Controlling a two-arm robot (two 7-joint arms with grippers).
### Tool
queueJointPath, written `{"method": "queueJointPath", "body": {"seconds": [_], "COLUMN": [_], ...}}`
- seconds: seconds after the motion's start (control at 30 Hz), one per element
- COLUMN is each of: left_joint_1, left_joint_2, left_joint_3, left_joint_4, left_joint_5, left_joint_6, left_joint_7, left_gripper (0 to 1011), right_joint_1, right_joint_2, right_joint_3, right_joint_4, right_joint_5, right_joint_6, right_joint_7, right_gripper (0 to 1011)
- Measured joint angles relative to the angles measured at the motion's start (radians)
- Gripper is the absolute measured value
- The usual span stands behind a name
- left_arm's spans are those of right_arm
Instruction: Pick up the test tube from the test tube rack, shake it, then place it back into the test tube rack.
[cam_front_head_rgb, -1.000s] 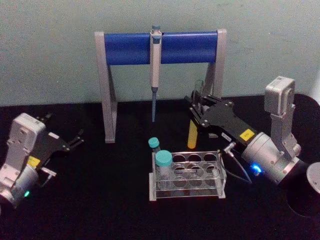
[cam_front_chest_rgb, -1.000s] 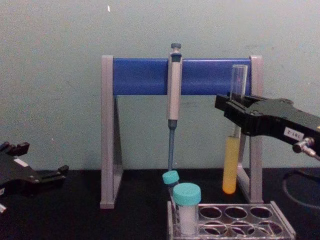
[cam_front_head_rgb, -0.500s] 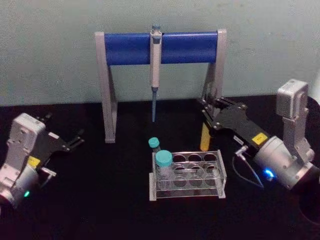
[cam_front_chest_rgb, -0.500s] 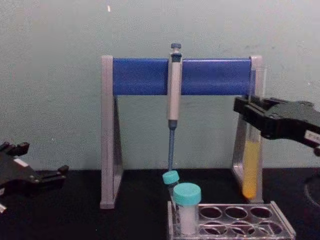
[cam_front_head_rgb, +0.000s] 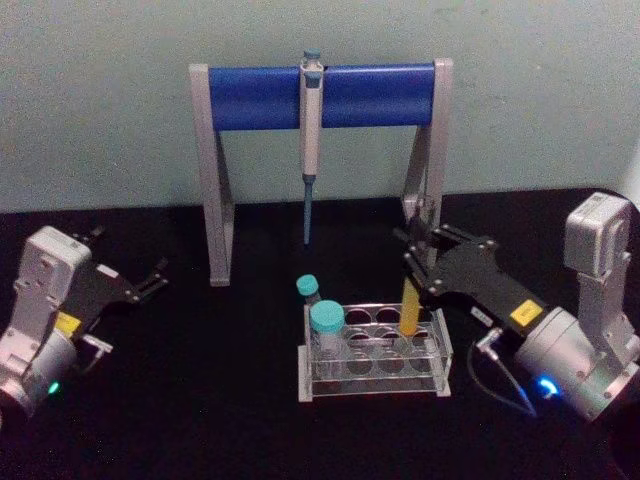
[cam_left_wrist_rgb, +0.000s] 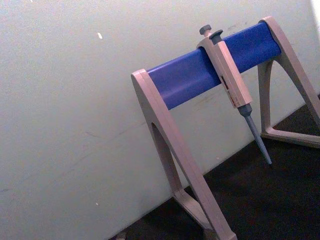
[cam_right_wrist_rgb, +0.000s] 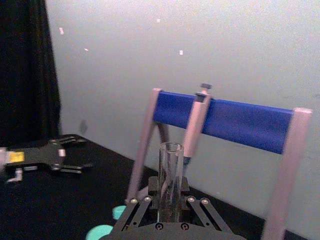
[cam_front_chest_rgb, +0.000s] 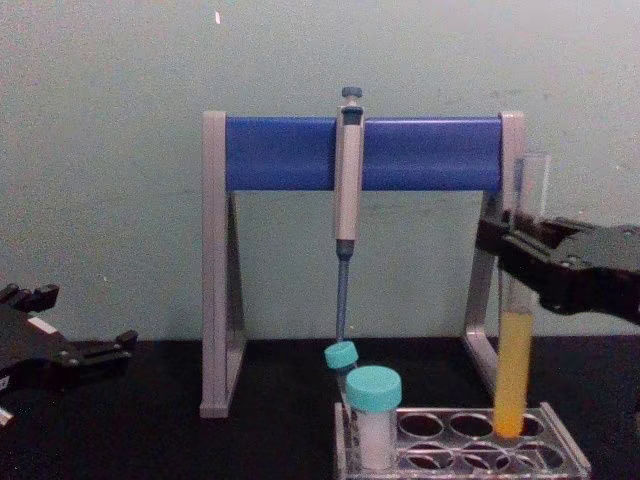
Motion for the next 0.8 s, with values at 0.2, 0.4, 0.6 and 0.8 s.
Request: {"method": "queueJointPath", "body": {"seconds": [0.2, 0.4, 0.6, 0.8], "left_joint_1": [0.0, 0.0, 0.0, 0.0], "left_joint_2": [0.0, 0.0, 0.0, 0.0], "left_joint_3": [0.0, 0.0, 0.0, 0.0], "left_joint_4": [0.0, 0.0, 0.0, 0.0], "left_joint_5": [0.0, 0.0, 0.0, 0.0], "left_joint_6": [0.0, 0.0, 0.0, 0.0], "left_joint_7": [0.0, 0.0, 0.0, 0.0], "left_gripper": [1001, 1001, 1001, 1001], "right_joint_1": [0.028, 0.077, 0.143, 0.176], "right_joint_2": [-0.014, -0.033, -0.064, -0.076], "right_joint_3": [-0.036, -0.065, -0.081, -0.072], "right_joint_4": [0.02, 0.062, 0.13, 0.167], "right_joint_5": [0.011, 0.014, 0.012, 0.001], "right_joint_6": [0.0, -0.008, -0.029, -0.034], "right_joint_7": [0.036, 0.056, 0.057, 0.033], "right_gripper": [235, 235, 235, 235]}}
